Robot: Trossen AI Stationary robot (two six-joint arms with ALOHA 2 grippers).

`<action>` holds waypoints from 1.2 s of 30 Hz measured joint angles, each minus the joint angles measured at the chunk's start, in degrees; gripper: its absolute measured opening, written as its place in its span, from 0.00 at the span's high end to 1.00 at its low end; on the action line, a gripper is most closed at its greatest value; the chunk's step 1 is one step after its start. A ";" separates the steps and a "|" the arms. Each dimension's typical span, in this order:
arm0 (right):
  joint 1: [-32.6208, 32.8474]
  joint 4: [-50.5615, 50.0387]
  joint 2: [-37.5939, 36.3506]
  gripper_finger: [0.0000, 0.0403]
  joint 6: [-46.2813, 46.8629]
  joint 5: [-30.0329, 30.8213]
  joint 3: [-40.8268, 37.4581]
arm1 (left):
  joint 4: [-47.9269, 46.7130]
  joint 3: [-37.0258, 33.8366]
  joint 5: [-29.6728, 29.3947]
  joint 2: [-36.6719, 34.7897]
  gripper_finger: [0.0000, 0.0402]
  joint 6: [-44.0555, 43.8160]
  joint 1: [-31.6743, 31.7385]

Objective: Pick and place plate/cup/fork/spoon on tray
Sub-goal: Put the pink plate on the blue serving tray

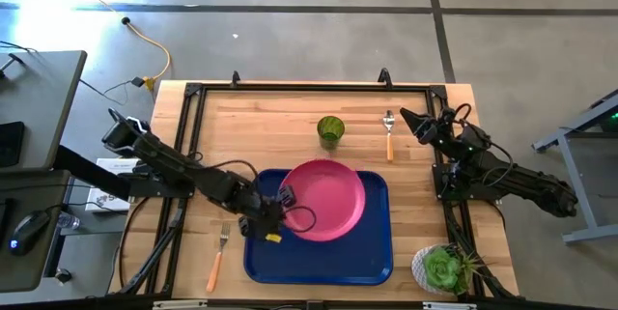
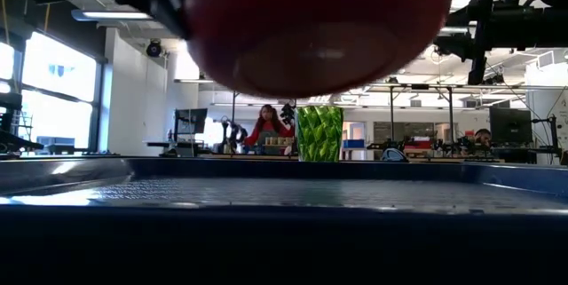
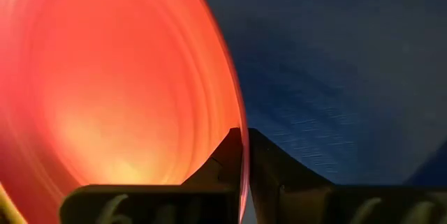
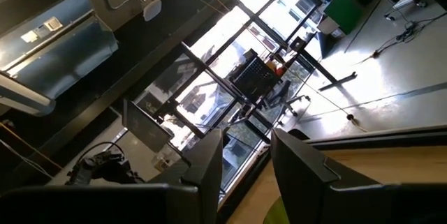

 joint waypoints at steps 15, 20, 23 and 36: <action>0.09 -0.35 0.00 0.72 0.47 -2.82 0.00 | 0.99 -0.02 -3.23 10.52 1.00 -0.88 -5.88; 0.09 -0.39 0.00 0.72 1.29 -2.86 0.00 | 2.96 -0.02 -2.99 12.13 1.00 -1.48 -6.15; 0.09 -0.43 0.00 0.72 1.29 -2.90 0.00 | 4.14 -0.02 -2.98 12.92 1.00 -1.38 -6.15; 0.09 -1.01 0.00 0.72 1.41 -3.04 0.00 | 5.30 -0.04 -2.76 14.54 1.00 -1.73 -5.37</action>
